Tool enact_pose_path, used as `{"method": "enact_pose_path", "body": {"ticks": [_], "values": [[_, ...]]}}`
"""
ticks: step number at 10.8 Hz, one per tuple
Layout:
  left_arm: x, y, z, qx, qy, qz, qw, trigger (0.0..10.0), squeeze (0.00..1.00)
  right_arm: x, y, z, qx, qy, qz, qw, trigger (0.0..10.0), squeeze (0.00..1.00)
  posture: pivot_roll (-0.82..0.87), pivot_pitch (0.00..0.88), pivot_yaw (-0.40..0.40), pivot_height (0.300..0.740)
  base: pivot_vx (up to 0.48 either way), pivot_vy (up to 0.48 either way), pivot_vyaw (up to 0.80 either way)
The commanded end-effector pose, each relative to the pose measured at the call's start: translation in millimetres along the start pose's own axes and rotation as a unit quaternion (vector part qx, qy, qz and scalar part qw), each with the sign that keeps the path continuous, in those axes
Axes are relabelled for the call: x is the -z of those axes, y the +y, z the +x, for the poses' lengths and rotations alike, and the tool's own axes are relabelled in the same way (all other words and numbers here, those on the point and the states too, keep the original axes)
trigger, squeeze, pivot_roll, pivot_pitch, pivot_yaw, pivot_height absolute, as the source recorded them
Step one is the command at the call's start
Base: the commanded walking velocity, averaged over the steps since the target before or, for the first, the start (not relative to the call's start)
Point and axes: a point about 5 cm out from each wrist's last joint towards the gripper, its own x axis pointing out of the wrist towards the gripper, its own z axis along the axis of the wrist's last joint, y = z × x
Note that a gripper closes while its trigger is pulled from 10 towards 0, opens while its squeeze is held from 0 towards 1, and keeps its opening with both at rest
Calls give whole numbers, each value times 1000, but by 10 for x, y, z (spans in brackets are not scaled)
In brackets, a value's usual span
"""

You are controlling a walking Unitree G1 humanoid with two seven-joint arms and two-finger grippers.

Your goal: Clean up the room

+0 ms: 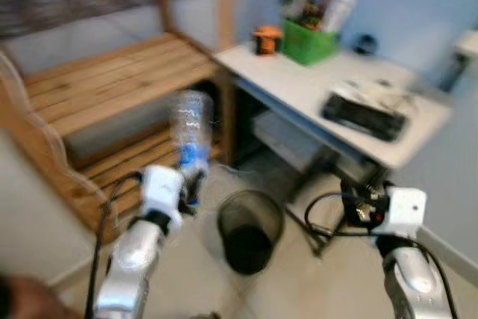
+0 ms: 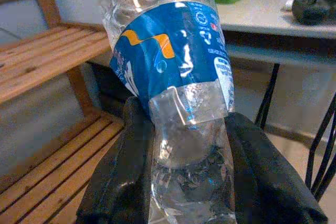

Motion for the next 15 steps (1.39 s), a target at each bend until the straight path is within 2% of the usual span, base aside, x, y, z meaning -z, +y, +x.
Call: {"method": "enact_pose_path", "body": {"ticks": [1, 3, 4, 6, 9, 11, 13, 15], "values": [[4, 93, 16, -11, 3, -2, 1000, 10000, 0, 37, 34, -17, -6, 5, 4, 1000, 10000, 0, -115, 0, 19, 732, 0, 0, 0], [50, 140, 52, -10, 16, -18, 1000, 10000, 0, 54, 58, -21, -11, 9, 3, 1000, 10000, 0, -113, 0, 18, 732, 219, 0, 0], [64, 126, 84, 4, 21, -10, 1000, 10000, 0, 53, 67, -18, -17, 9, 1, 1000, 10000, 0, -116, 0, 18, 732, 446, 0, 0], [36, 42, 136, 32, 15, -2, 999, 10000, 0, 47, 78, -14, -23, 10, -6, 1000, 10000, 0, -121, 0, 22, 732, 450, 0, -697], [96, -7, 180, 44, 25, -8, 999, 10000, 0, 87, 63, -33, -22, 18, -6, 1000, 10000, 0, -129, 0, 24, 732, 460, 0, 0], [152, -73, 209, 38, 36, -28, 998, 10000, 0, 105, 63, -63, -36, 26, -7, 999, 10000, 0, -143, 0, 13, 732, 467, 0, 0], [331, -188, 206, 36, 71, -30, 996, 10000, 0, 133, 30, -115, -66, 50, -8, 997, 10000, 0, -157, 0, -13, 732, 0, 0, 0], [579, -398, 306, 66, 129, -23, 989, 10000, 0, 102, -36, -169, -93, 65, -19, 993, 10000, 0, -177, 14, -58, 732, 0, 0, 0]]}}
